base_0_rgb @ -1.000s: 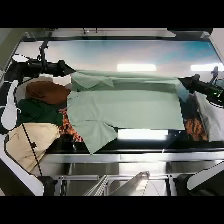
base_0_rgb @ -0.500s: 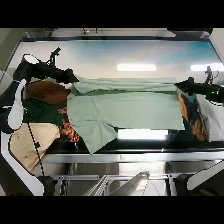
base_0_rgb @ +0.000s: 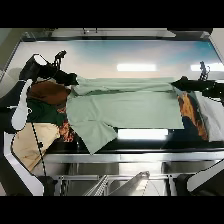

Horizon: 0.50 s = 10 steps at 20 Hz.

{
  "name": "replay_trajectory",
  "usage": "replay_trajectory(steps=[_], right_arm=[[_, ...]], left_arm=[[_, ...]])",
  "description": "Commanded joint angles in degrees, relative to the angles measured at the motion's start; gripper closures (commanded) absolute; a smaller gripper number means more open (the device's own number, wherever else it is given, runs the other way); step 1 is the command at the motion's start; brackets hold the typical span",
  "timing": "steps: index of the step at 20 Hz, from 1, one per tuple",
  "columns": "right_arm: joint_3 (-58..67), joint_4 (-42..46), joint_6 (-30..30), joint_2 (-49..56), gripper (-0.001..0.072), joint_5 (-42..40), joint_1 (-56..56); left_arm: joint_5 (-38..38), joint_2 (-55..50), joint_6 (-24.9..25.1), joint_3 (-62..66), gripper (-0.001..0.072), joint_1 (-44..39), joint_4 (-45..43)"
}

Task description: Fold the shirts.

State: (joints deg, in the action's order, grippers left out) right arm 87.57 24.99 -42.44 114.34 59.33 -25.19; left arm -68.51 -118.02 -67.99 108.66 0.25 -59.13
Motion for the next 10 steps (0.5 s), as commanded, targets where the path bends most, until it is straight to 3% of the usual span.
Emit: replay_trajectory(steps=[1, 10], right_arm=[[1.38, 2.62, -1.38, -0.79, 0.0688, -2.89, 0.33], [1.46, 9.75, -4.74, -0.81, 0.0687, -3.87, 0.61]], left_arm=[[1.44, 0.00, -0.22, 0.04, 0.0695, -0.11, -0.90], [1.88, -0.02, -0.22, 0.04, 0.0695, -0.04, -0.90]])
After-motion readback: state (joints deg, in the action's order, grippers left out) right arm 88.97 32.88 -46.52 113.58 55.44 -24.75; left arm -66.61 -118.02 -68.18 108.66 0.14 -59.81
